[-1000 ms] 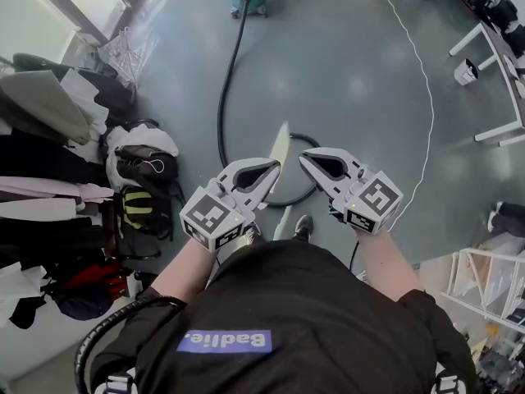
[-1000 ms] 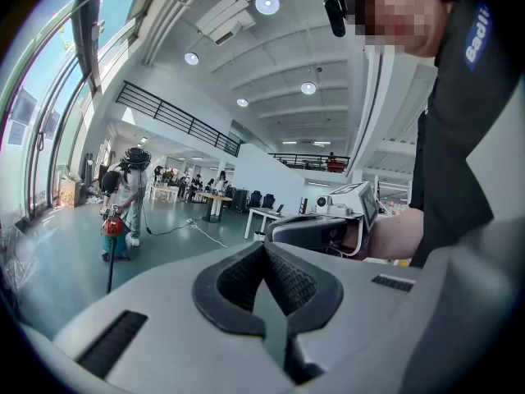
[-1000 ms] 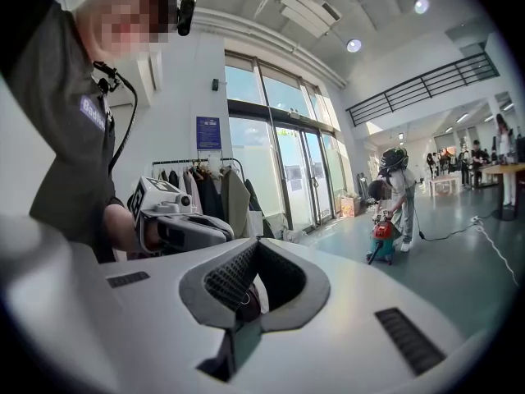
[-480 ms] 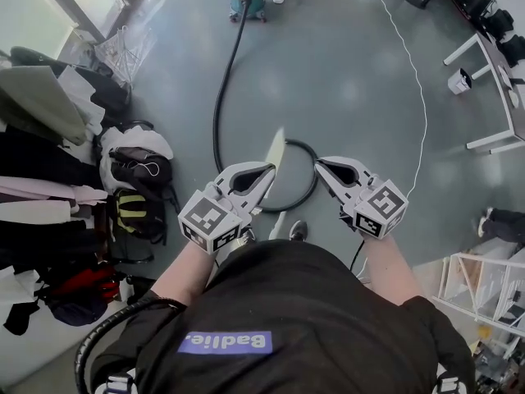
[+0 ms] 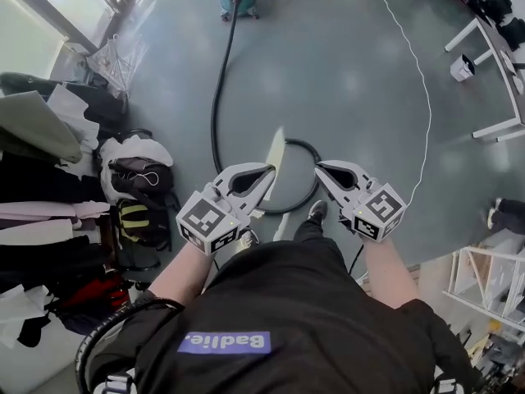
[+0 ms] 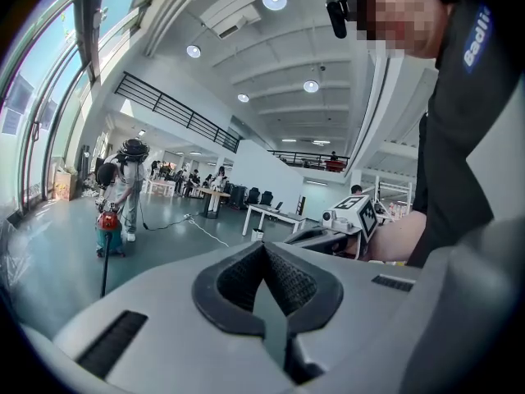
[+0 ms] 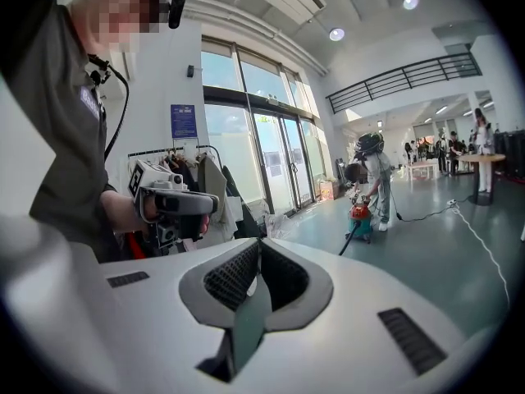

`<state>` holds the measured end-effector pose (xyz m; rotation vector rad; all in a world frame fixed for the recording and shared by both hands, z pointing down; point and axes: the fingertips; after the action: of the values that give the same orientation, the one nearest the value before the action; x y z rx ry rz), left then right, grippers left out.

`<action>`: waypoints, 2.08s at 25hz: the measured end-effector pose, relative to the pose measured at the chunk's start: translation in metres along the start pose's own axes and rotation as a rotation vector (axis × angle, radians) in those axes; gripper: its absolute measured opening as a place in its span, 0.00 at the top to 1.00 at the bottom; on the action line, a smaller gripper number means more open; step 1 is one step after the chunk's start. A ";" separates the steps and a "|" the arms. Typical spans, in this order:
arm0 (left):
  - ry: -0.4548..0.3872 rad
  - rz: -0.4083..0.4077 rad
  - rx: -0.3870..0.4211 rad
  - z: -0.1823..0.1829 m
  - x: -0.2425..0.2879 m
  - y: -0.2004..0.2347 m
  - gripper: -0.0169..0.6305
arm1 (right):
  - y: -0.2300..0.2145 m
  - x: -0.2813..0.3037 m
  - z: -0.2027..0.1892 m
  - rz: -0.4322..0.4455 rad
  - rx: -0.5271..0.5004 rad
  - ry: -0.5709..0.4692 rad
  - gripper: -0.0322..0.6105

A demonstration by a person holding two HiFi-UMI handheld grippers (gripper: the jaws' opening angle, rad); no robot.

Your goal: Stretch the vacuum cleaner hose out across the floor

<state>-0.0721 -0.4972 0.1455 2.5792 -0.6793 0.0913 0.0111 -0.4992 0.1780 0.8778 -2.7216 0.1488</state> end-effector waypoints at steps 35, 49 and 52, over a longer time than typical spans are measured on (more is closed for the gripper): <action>0.044 -0.025 -0.035 0.014 0.116 0.151 0.98 | -0.163 0.131 -0.178 0.004 0.079 0.328 0.89; 0.028 0.029 -0.122 -0.048 0.220 0.238 0.98 | -0.269 0.185 -0.415 -0.023 -0.007 0.585 0.76; 0.033 0.020 -0.127 -0.079 0.244 0.275 0.98 | -0.291 0.223 -0.497 -0.036 0.013 0.651 0.71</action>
<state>0.0134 -0.7815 0.3753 2.4448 -0.6768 0.0934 0.1229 -0.7695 0.7220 0.7197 -2.0990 0.3729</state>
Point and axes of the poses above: the fingertips, and each gripper's own axes: x forward along the fingers, y to its left, z out of its top, and after that the axes turned 12 degrees about -x, right-handed
